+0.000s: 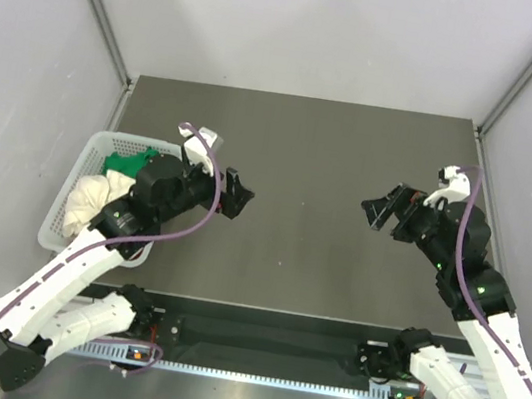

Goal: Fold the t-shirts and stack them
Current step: Grab the tshirt from the pile

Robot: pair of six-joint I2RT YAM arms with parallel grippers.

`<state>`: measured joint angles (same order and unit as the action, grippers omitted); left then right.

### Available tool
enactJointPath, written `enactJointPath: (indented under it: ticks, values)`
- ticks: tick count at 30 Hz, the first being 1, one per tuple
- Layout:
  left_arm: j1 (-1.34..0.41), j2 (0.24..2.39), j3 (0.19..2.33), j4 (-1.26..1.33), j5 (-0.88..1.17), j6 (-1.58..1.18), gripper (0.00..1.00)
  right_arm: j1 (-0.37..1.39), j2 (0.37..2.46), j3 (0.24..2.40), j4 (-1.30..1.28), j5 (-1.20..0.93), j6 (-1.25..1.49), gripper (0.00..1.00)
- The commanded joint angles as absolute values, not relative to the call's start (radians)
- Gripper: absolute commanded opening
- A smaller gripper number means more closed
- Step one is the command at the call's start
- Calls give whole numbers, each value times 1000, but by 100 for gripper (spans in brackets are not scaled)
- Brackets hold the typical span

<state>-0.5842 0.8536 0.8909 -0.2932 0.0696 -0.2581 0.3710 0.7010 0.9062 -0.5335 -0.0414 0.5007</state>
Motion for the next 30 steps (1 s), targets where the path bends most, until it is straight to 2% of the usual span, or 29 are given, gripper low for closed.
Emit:
enactJointPath:
  ticks: [1,5,7,10,11,16,18,19,23,28,30]
  values:
    - [-588,862,945,-325,25,-328,96,385,689,950,-546,-28,508,100]
    - [-588,966,1006,-464,-177,-385,96,385,669,931,-545,-31,523,100]
    - [-586,1011,1054,-515,-349,-434,96,384,661,917,-542,-46,537,100]
    - [-566,1094,1106,-593,-532,-540,93,385,657,888,-525,-81,546,99]
    - [-554,1129,1120,-641,-567,-608,88,385,657,882,-519,-87,549,100]
    - [-361,1164,1141,-742,-589,-835,78,385,678,868,-523,-141,537,99]
    - [-242,1166,1131,-785,-572,-955,69,385,686,868,-534,-144,535,100]
    - [-215,1166,1120,-813,-592,-977,68,385,692,867,-535,-144,532,100]
    - [-160,1152,1086,-822,-699,-1037,67,385,704,859,-540,-169,525,100]
    - [-129,1169,1016,-706,-595,-933,69,385,712,859,-545,-189,492,100]
    - [-127,1183,999,-728,-618,-952,71,385,712,861,-552,-183,485,100]
